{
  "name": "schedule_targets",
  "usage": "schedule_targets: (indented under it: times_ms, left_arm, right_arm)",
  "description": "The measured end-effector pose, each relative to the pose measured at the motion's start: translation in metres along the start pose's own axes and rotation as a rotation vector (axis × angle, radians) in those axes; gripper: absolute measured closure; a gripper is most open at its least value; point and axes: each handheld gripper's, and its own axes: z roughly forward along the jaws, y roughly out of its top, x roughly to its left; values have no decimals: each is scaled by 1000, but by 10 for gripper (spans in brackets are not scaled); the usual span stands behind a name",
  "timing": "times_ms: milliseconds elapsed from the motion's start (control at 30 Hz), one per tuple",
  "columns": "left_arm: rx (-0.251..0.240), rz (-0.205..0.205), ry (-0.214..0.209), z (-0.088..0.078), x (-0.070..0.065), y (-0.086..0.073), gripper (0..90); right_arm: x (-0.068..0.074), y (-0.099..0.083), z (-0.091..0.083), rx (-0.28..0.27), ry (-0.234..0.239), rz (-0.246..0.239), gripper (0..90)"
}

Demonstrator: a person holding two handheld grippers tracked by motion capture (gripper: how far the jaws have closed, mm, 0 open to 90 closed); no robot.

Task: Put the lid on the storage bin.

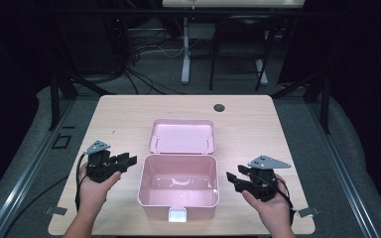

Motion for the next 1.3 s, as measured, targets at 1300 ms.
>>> schedule_targets:
  times_ms: [1300]
  left_arm:
    - [44, 59, 19, -13, -7, 2, 537]
  right_arm:
    - [-64, 41, 33, 472, -202, -68, 361]
